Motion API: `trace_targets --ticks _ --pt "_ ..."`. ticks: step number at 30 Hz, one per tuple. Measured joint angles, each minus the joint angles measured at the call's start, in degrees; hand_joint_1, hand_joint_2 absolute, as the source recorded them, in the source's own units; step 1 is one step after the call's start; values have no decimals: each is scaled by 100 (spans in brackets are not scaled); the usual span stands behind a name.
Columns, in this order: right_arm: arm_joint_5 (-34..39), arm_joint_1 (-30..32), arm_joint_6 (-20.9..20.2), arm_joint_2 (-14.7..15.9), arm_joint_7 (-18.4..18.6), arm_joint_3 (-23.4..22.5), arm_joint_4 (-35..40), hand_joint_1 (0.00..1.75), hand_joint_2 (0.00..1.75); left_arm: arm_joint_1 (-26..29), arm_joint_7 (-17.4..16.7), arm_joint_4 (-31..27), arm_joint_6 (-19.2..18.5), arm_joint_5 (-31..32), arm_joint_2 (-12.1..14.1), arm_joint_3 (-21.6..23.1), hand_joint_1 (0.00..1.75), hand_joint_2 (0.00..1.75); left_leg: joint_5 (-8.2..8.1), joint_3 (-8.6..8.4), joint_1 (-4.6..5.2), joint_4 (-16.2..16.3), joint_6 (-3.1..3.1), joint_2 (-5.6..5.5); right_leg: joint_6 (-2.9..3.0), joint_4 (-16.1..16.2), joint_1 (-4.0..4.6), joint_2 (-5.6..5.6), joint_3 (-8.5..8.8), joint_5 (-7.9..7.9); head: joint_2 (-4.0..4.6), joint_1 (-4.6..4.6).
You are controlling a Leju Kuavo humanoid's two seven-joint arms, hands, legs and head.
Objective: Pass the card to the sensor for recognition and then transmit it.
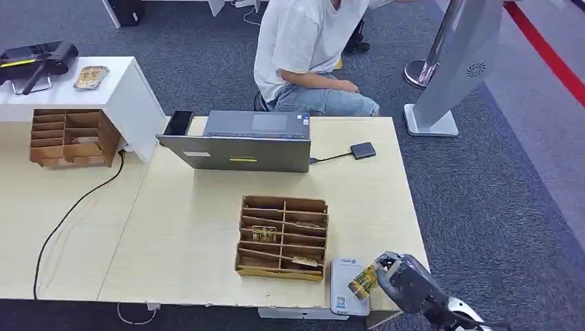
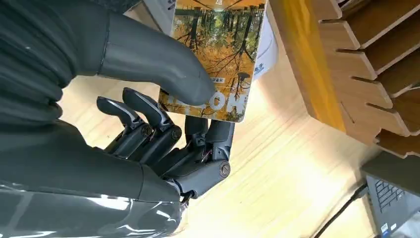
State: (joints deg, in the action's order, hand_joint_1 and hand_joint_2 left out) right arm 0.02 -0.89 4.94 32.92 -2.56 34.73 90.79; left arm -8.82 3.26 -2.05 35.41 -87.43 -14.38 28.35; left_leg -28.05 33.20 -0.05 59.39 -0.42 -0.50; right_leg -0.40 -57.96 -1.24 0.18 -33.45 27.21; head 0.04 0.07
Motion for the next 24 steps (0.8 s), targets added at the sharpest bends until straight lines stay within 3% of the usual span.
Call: trace_targets --ticks 24 --pt "-4 -426 -2 -168 155 376 -524 175 175 1 -72 0 0 -52 22 223 0 0 0 0 0 0 0 0 0 0 0 0 0 0 0 0"
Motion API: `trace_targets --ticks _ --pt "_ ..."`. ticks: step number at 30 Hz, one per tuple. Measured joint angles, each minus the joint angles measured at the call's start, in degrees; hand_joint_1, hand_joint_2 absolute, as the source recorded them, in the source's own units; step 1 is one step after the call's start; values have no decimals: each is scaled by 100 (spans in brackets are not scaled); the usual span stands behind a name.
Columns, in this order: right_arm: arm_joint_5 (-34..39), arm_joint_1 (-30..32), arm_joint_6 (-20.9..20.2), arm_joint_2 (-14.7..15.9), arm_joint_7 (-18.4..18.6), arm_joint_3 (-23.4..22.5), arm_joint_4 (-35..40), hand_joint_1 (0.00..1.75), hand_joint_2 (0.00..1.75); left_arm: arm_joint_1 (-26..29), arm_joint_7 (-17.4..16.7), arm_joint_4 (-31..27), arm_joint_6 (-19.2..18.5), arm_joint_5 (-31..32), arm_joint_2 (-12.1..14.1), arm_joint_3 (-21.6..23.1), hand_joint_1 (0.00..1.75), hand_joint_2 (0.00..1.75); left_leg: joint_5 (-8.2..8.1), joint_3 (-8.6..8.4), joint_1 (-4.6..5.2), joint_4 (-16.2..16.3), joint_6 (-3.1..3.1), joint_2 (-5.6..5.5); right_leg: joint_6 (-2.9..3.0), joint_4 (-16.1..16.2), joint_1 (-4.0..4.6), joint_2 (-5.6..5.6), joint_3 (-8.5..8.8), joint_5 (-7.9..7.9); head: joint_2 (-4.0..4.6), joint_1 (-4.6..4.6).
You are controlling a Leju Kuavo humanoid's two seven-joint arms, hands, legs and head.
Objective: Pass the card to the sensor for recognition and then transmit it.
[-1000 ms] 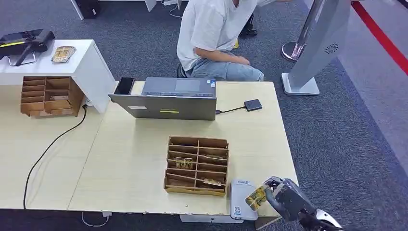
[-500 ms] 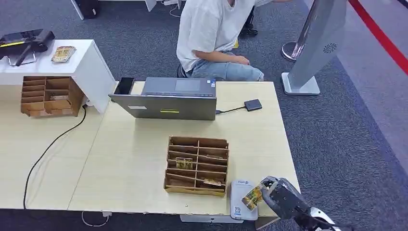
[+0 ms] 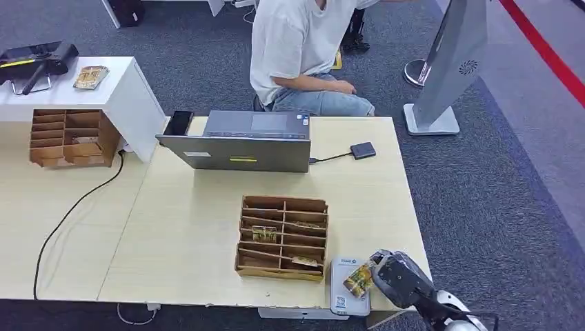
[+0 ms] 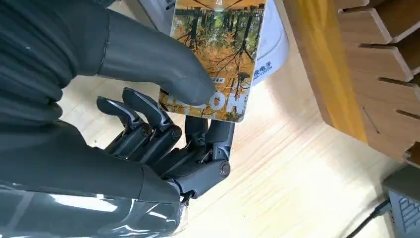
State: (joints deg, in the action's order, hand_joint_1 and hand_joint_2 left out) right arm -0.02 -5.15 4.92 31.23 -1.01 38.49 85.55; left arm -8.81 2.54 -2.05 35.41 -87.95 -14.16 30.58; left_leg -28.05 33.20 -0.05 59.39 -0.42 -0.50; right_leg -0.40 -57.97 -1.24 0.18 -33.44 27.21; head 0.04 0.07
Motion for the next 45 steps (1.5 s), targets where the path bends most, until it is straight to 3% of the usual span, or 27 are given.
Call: trace_targets --ticks 45 --pt "192 -680 -46 -109 203 562 -737 175 175 16 -122 0 0 -31 2 330 0 0 0 -1 0 0 0 0 0 0 0 0 0 -1 0 0"
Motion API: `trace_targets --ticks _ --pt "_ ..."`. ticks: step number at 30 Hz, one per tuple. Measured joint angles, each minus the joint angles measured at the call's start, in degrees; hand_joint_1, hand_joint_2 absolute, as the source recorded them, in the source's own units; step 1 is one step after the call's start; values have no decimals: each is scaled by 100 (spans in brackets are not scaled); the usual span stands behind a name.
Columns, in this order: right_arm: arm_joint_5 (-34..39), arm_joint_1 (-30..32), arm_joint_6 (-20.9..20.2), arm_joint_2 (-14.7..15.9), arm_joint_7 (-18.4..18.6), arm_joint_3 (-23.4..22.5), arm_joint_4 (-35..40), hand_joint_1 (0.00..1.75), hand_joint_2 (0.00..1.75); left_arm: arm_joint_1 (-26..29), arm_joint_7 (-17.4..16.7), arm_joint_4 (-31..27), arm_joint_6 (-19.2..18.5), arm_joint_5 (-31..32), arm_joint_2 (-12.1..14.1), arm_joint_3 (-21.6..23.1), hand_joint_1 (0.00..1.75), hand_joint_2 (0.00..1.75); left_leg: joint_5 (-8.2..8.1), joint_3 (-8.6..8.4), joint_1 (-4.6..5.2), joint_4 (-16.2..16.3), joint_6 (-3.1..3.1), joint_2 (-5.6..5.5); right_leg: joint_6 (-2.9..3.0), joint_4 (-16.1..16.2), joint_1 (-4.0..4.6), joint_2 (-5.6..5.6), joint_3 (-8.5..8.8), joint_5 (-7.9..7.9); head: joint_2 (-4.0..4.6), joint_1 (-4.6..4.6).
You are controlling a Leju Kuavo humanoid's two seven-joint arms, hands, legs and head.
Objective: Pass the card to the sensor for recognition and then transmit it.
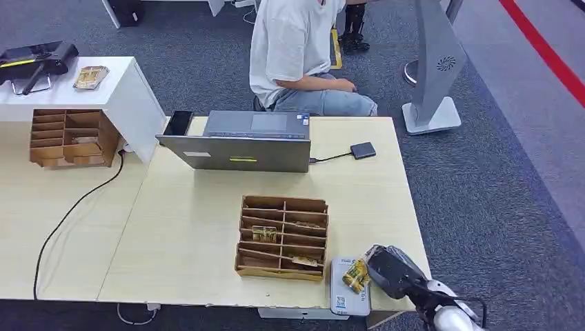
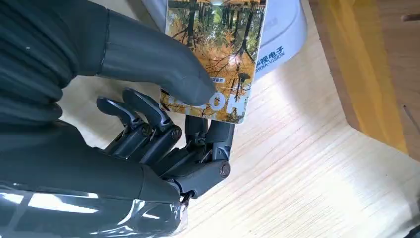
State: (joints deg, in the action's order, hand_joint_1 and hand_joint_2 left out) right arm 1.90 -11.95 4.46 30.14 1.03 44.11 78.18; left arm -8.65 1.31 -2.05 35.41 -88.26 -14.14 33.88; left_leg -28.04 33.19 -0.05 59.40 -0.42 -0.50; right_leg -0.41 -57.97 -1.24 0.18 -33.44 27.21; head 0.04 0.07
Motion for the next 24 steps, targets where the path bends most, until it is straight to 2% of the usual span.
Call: trace_targets --ticks 24 --pt "52 -139 -76 0 35 17 -74 175 175 -4 -55 0 0 0 0 50 0 0 0 0 0 0 0 0 0 0 0 0 0 0 0 0"
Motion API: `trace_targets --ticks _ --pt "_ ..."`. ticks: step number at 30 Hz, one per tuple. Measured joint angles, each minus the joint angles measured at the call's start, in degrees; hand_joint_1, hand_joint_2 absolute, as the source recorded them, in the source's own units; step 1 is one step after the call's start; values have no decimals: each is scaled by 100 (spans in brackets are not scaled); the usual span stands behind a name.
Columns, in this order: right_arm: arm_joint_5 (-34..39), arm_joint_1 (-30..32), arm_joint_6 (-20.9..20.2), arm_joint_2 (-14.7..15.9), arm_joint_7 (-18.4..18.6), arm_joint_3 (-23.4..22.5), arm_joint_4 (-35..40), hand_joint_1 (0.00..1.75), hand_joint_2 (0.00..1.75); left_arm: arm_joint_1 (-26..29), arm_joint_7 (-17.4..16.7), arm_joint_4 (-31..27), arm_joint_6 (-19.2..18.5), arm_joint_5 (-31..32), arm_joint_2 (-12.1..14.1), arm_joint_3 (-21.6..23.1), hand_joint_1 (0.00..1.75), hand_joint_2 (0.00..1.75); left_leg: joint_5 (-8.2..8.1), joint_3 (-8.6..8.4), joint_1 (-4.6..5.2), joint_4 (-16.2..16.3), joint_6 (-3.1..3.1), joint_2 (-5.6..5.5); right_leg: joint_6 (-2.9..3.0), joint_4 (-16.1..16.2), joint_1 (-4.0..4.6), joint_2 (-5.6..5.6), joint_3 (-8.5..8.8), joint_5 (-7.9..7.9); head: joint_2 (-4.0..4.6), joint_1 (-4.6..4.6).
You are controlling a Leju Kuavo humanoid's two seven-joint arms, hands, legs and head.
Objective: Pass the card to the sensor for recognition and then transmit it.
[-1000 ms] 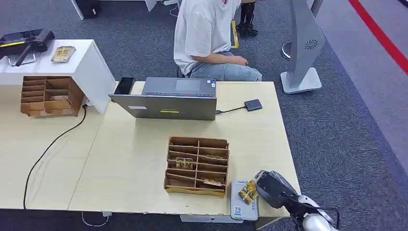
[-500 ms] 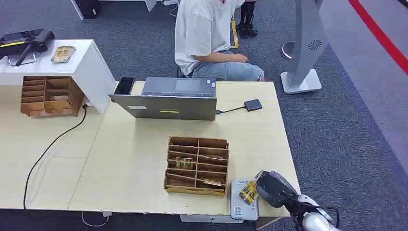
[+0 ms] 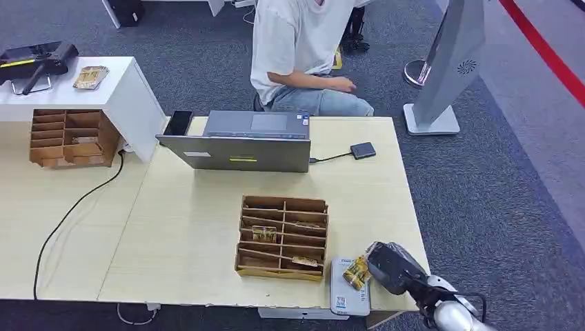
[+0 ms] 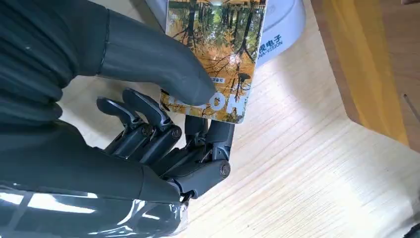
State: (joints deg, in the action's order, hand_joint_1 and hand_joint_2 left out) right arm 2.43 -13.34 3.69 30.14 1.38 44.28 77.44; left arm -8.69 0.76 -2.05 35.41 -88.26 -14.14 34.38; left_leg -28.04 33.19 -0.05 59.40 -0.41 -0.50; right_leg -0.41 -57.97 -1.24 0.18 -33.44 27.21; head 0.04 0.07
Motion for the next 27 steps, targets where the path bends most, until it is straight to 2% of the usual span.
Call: trace_targets --ticks 10,15,23,27 --pt "70 -94 11 100 -28 -17 26 175 175 -2 -17 2 0 0 0 0 0 0 0 0 0 1 0 0 0 0 0 -1 0 0 0 0" --pt "118 -223 4 313 -28 -107 225 175 175 -3 -15 9 0 0 -4 0 0 0 0 2 1 1 0 1 -3 0 -1 -1 0 -2 0 0" --pt "-149 -565 363 409 -94 -361 641 175 175 -10 7 39 0 0 -28 0 0 0 2 0 0 1 2 1 -3 -1 0 -1 0 -3 0 0" --pt "-465 -632 849 336 -236 -457 725 175 175 -8 44 42 0 0 -35 0 0 0 2 9 -1 1 2 -3 -3 -3 0 3 0 -3 0 0"
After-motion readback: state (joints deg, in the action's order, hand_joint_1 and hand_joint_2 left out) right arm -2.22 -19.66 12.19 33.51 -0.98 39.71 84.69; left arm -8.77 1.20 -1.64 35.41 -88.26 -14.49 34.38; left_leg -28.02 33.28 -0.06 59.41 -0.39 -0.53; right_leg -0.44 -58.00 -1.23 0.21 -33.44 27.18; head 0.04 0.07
